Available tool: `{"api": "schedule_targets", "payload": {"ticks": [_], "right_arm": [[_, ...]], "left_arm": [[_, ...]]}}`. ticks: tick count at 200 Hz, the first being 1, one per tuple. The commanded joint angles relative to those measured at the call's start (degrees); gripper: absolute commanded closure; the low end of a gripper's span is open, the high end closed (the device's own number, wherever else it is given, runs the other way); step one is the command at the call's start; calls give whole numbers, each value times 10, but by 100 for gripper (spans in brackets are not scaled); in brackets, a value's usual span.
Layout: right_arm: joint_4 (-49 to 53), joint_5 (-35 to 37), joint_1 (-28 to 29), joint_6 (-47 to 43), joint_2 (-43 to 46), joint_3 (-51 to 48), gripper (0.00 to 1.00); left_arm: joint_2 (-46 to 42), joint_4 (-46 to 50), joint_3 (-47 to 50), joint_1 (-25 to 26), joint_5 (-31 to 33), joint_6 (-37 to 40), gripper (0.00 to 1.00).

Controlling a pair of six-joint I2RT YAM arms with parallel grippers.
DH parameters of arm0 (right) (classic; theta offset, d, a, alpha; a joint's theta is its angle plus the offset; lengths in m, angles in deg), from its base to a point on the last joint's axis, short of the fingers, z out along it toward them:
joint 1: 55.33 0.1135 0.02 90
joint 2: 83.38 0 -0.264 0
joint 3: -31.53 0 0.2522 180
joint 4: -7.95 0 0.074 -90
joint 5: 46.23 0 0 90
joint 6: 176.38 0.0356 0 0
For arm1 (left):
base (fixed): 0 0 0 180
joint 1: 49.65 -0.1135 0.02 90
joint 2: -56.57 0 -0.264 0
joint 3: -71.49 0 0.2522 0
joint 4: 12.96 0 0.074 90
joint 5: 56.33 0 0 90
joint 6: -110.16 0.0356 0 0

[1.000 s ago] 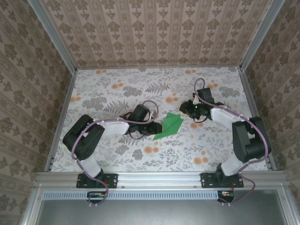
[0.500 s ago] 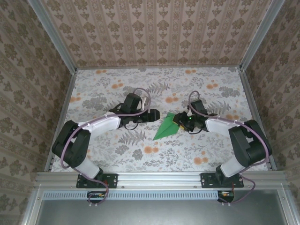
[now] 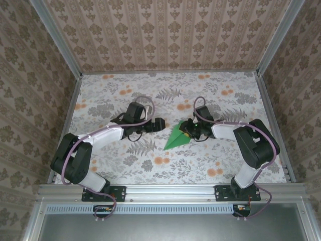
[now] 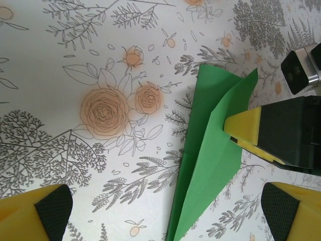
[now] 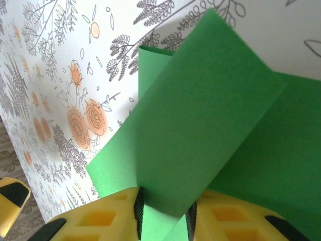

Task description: Fold a paper plane with a square sheet of paper (pick it up from the middle)

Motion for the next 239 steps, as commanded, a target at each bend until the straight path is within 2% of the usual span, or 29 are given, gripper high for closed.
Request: {"api": "schedule_targets", "payload": {"ticks": [1,43,104,132,169,199,239], "right_arm": [[-37,-9,6,16,-10,4,72],[-102,-9,14,49,-17,-23,76],[-160,0,16,56,24,-48,90],[-211,-63,10,35,60,-38,90],[-227,-156,-2,36,76,21,90],[-291,-211,-7,88,57,58,90],[-393,-256,-6,168,17,80,89]], "left_arm": [[-17,5,8,-11,0,10,0],[-17,-5,18,-25,-15,-4,0],[-25,-40,46,-46,-70,-48,0],[-47,-67,57,-50,-131,-66,0],[-74,-113,59,-49,-207,-103,0],[-78,-191,69,-49,-245,-157,0],[-65,-241,57,-48,-274,-190,0]]}}
